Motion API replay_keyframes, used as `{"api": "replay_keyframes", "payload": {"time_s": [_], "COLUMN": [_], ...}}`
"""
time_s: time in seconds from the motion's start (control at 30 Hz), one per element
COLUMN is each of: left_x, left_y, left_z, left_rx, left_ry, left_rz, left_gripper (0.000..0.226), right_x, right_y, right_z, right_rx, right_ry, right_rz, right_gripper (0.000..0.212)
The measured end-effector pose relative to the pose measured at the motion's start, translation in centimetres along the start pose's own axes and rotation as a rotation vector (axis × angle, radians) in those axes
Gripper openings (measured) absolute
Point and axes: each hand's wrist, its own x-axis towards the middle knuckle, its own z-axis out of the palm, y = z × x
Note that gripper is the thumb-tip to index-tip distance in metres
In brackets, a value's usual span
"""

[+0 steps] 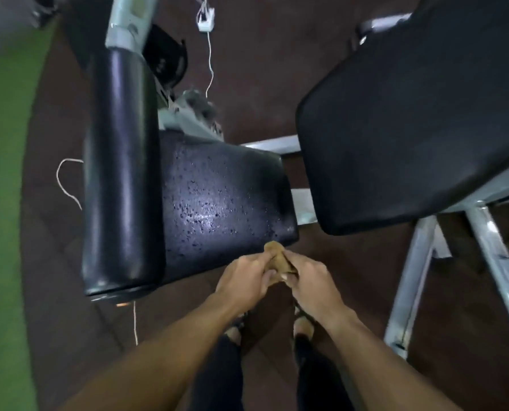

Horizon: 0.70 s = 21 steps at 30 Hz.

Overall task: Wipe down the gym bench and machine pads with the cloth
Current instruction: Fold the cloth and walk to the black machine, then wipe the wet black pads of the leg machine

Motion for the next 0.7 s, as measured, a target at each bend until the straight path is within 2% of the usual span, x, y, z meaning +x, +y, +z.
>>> {"api": "replay_keyframes", "payload": {"time_s": [0.23,0.5,0.7], "left_x": [5.8,12.0,14.8], "left_y": [-4.0,-8.9,-12.2], "left_z": [8.1,7.6,8.1], "left_rx": [-0.062,-0.094,-0.126], "left_ry": [0.088,0.363,0.259], "left_rz": [-0.137,-0.170,-0.240], "left_gripper": [0.046,0.047,0.057], "right_x": [7.8,17.0,20.5], "right_y": [8.2,8.7,9.5], "right_z": [3.4,6.1,8.8], "right_rx": [0.004,0.123,0.124], "right_ry": [-0.072,0.064,-0.021], "right_rz": [-0.034,-0.162,-0.116], "right_gripper": [0.052,0.058,0.069]}}
